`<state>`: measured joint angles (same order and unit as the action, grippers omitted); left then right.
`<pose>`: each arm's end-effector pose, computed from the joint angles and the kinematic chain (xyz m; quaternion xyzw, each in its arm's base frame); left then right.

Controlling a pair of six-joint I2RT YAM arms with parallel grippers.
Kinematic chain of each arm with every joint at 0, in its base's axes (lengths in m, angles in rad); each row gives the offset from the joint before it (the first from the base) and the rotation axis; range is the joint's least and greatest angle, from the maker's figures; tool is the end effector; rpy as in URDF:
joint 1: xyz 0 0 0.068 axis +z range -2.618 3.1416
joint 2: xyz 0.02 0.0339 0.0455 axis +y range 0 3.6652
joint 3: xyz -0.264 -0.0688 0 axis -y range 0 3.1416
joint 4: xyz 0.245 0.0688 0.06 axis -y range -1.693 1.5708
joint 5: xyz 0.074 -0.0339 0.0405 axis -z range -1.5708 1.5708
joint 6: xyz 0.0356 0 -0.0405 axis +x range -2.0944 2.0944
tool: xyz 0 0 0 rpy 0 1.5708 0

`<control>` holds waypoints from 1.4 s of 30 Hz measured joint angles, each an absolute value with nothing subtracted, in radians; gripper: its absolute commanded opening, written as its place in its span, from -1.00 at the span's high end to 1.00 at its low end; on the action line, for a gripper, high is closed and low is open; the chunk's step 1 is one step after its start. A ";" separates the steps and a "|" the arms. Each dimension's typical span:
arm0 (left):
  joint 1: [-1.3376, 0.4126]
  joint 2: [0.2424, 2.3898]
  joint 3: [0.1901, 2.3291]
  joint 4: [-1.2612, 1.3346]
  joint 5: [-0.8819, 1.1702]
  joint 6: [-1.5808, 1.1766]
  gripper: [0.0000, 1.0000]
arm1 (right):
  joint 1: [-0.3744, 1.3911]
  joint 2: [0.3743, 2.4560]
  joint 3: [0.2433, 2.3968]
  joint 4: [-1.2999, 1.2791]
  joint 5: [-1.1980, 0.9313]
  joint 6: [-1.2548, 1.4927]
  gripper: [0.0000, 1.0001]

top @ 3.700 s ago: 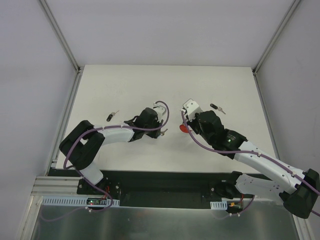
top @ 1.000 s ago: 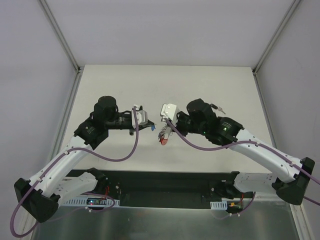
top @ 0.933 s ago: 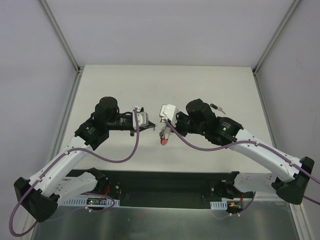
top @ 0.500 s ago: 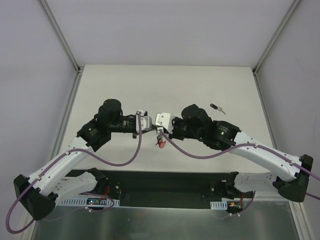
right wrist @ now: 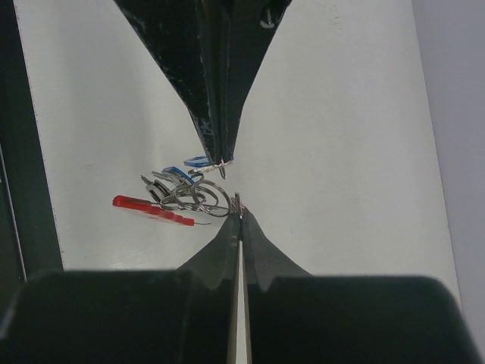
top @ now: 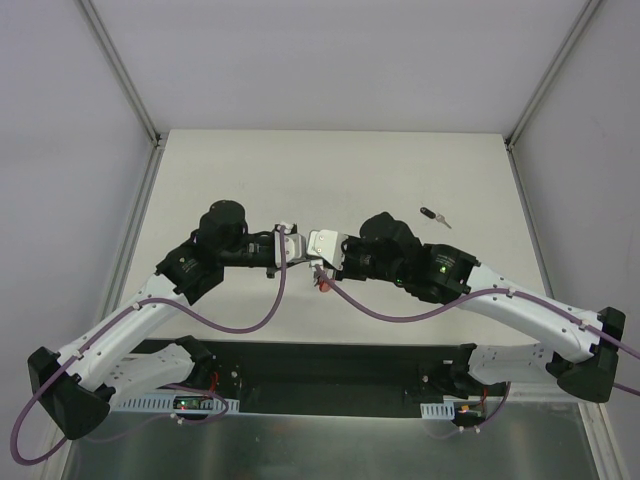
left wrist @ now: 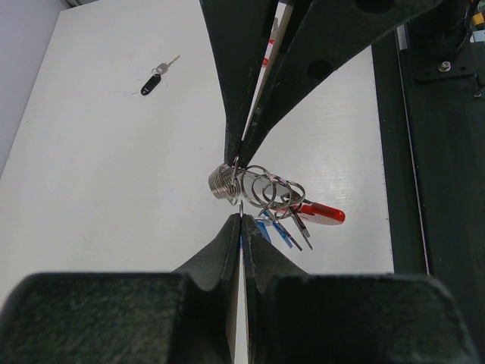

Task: Put the keys on the keyring

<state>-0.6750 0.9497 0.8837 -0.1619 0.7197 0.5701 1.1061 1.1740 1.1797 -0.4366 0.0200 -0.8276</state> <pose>0.1516 -0.1514 0.3491 0.6053 0.4676 -0.3058 0.5670 0.1181 0.2341 0.3726 -0.6899 0.4825 0.0666 0.5355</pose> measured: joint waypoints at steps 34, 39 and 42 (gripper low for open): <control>-0.682 0.937 0.850 -0.092 0.713 0.564 1.00 | 1.110 1.174 1.180 -0.422 -0.016 -0.822 0.97; -0.682 0.937 0.850 -0.091 0.713 0.564 1.00 | 1.110 1.174 1.180 -0.422 -0.013 -0.822 0.97; -0.682 0.937 0.850 -0.091 0.713 0.564 1.00 | 1.111 1.174 1.180 -0.422 -0.012 -0.822 0.97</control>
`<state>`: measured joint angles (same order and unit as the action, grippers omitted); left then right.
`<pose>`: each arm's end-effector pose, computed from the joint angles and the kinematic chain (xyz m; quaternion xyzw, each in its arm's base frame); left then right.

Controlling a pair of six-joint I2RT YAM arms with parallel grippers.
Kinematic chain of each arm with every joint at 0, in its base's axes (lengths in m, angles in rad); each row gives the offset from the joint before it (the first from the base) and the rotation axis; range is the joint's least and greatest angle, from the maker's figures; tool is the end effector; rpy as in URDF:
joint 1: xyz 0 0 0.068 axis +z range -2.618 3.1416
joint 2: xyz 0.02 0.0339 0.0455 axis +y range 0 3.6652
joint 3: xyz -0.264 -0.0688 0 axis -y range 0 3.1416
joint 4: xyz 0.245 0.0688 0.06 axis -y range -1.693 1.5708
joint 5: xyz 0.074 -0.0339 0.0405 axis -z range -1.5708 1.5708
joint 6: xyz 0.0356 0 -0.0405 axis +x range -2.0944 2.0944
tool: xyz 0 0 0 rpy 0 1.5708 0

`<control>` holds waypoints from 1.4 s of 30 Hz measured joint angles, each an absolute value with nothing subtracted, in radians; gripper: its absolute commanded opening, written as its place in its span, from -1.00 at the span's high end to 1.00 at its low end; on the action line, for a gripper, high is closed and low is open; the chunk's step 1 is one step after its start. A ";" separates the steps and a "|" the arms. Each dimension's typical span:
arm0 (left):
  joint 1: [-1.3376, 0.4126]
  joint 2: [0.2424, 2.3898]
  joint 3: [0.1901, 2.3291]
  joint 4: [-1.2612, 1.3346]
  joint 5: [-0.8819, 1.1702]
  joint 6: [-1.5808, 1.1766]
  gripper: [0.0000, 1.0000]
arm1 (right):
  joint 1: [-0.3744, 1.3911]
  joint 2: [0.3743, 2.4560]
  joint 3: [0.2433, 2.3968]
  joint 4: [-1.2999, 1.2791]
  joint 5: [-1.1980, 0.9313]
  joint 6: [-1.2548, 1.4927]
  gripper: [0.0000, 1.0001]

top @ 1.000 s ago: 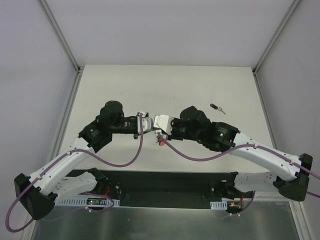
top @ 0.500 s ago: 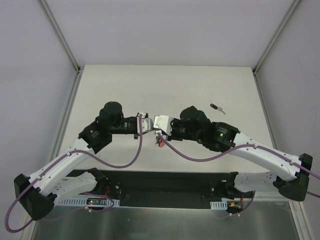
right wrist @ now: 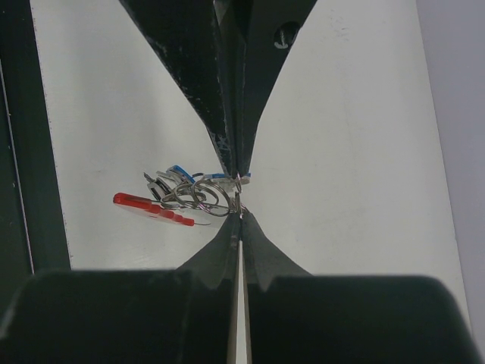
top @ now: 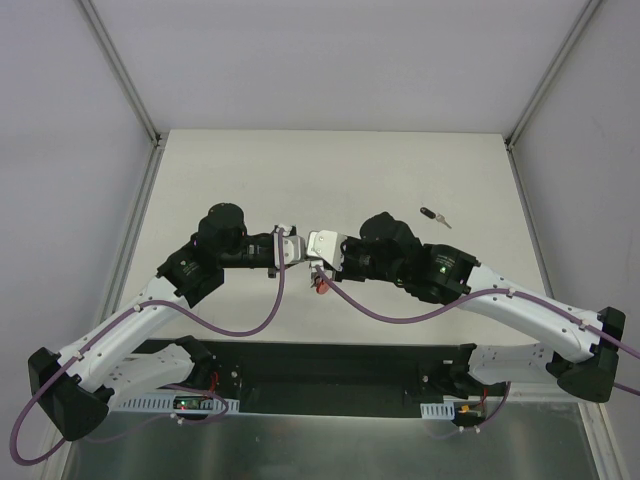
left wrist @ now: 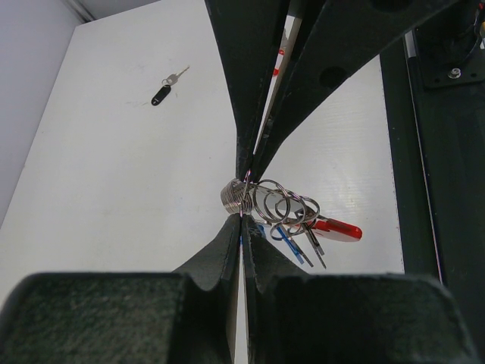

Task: Put the keys on the keyring

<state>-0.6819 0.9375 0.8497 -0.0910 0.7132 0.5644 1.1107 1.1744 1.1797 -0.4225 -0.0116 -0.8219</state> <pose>0.1502 -0.1519 0.3466 0.6014 0.4534 -0.3027 0.5840 0.1164 0.2358 0.3739 -0.6915 0.4738 0.0833 0.5390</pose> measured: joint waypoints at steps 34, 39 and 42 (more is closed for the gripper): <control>-0.683 0.927 0.842 -0.086 0.703 0.561 1.00 | 1.111 1.186 1.180 -0.416 0.015 -0.811 0.97; -0.688 0.921 0.838 -0.084 0.702 0.558 1.00 | 1.111 1.186 1.180 -0.416 0.003 -0.803 0.97; -0.688 0.921 0.838 -0.084 0.702 0.558 1.00 | 1.110 1.186 1.180 -0.416 -0.001 -0.800 0.97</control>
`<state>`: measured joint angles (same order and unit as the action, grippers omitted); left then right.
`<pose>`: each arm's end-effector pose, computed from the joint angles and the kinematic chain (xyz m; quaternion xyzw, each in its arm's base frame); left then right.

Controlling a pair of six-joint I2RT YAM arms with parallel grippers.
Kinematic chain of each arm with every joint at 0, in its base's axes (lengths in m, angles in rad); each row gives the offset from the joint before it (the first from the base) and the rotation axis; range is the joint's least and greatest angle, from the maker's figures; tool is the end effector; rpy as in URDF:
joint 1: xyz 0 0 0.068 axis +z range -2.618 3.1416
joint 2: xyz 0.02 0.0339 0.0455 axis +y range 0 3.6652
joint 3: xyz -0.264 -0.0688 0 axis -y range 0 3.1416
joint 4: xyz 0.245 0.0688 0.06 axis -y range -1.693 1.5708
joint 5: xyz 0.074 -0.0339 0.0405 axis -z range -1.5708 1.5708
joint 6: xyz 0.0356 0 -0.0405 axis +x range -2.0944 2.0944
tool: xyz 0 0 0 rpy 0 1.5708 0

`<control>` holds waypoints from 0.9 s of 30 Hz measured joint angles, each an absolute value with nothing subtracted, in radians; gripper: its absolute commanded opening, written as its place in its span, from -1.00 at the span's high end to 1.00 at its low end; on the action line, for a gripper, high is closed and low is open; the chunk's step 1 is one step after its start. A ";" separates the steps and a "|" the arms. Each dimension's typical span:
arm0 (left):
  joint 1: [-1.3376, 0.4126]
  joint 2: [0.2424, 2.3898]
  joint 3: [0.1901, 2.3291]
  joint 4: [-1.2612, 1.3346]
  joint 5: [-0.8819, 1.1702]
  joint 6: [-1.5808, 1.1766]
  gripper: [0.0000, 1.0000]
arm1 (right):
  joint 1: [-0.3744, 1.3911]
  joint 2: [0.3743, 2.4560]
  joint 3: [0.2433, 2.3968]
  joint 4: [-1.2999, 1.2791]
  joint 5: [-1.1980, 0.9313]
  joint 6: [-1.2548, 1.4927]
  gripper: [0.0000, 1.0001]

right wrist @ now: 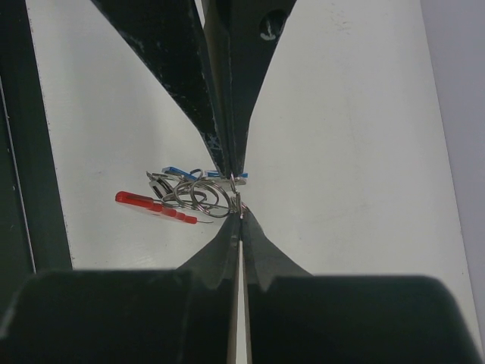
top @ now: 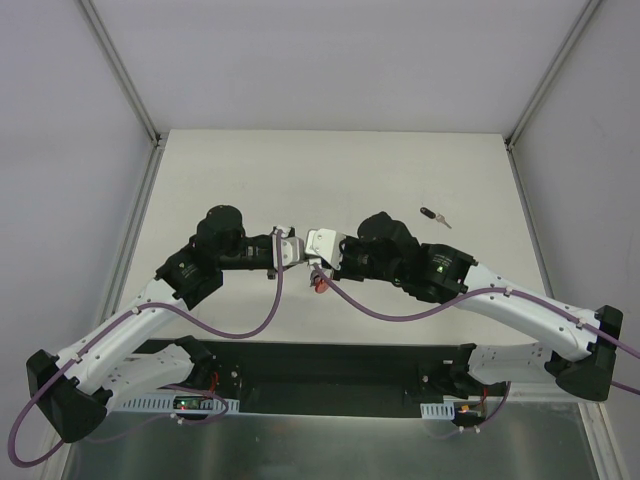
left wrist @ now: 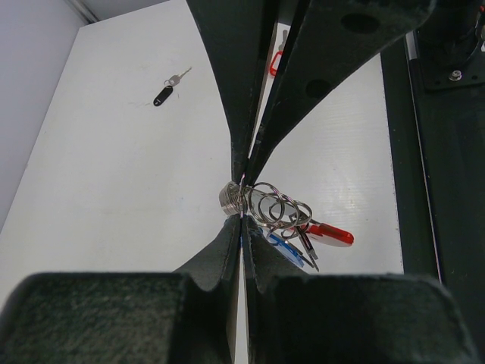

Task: Put the keys on the keyring

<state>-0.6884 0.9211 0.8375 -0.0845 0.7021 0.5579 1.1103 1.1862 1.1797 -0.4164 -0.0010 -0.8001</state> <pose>0.1470 -0.1507 0.3461 0.5988 0.4531 -0.3017 0.5875 0.1183 0.2386 0.3716 -0.6858 0.4847 0.0843 0.5364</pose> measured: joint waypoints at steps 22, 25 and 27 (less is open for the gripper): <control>-0.722 0.914 0.815 -0.070 0.659 0.583 1.00 | 1.052 1.189 1.188 -0.463 -0.125 -0.794 0.98; -0.726 0.913 0.810 -0.071 0.649 0.588 1.00 | 1.051 1.190 1.193 -0.473 -0.135 -0.794 0.97; -0.727 0.913 0.807 -0.070 0.643 0.592 1.00 | 1.050 1.190 1.195 -0.480 -0.139 -0.794 0.97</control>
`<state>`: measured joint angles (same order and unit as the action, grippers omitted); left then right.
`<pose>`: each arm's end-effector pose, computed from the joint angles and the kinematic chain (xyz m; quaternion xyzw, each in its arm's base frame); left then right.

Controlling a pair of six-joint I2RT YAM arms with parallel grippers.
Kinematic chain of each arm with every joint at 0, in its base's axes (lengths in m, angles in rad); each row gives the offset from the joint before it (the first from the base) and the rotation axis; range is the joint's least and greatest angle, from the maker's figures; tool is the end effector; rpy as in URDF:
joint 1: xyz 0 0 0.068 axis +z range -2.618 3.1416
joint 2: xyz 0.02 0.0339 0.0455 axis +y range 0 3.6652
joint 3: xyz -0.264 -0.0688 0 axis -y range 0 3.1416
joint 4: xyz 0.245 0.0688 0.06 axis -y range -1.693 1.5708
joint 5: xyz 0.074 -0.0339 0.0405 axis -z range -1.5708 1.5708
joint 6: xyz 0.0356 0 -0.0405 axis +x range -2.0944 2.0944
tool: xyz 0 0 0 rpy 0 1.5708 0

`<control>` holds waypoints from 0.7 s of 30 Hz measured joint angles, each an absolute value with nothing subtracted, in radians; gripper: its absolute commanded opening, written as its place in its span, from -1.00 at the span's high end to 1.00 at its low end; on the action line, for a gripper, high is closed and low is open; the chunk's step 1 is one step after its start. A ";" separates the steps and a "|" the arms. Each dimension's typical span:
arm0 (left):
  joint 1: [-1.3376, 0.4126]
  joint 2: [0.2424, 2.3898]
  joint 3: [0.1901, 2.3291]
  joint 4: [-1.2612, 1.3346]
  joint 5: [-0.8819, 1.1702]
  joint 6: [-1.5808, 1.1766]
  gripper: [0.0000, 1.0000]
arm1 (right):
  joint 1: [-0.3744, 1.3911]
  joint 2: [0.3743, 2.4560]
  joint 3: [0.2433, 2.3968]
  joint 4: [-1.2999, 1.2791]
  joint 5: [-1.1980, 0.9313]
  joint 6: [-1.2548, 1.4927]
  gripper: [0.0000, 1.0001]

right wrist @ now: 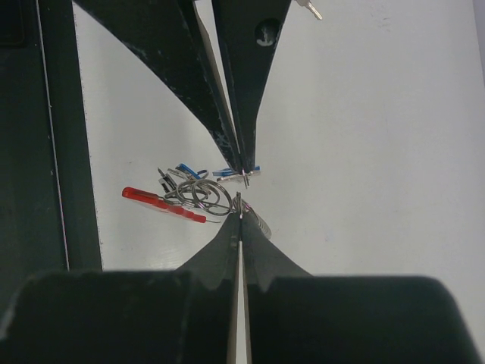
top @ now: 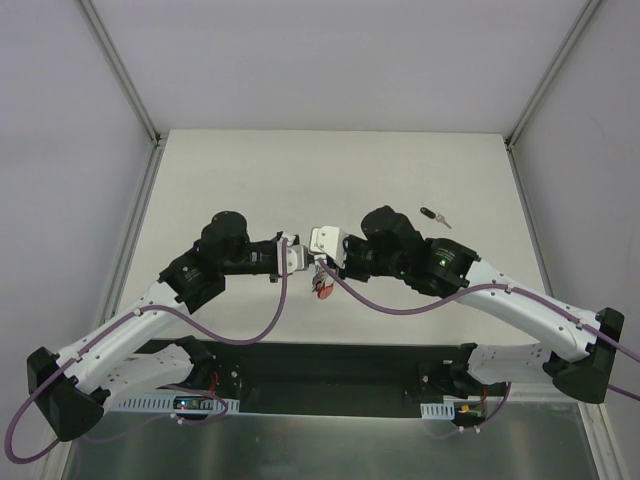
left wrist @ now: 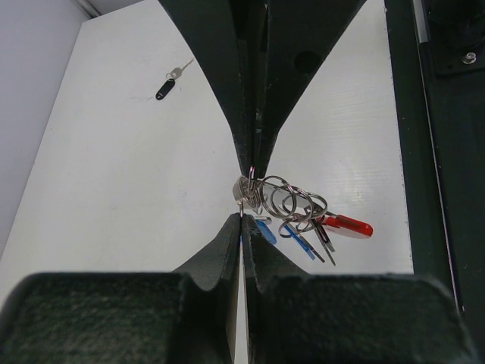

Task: Put the keys on the keyring

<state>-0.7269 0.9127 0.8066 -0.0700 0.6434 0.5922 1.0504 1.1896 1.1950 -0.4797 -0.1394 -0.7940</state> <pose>0.1423 -0.1551 0.3381 0.6061 0.4503 -0.2828 0.5915 0.1268 0.2312 0.3700 -0.7004 0.4854 0.1254 0.5081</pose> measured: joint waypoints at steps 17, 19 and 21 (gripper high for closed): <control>-0.741 0.903 0.802 -0.066 0.620 0.604 1.00 | 1.043 1.190 1.197 -0.484 -0.141 -0.781 0.97; -0.743 0.903 0.802 -0.066 0.618 0.609 1.00 | 1.043 1.192 1.197 -0.484 -0.141 -0.776 0.97; -0.748 0.903 0.802 -0.065 0.617 0.614 1.00 | 1.042 1.194 1.197 -0.484 -0.139 -0.771 0.97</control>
<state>-0.7475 0.9028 0.8021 -0.0654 0.6170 0.6144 1.0424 1.1938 1.1969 -0.4835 -0.1387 -0.7708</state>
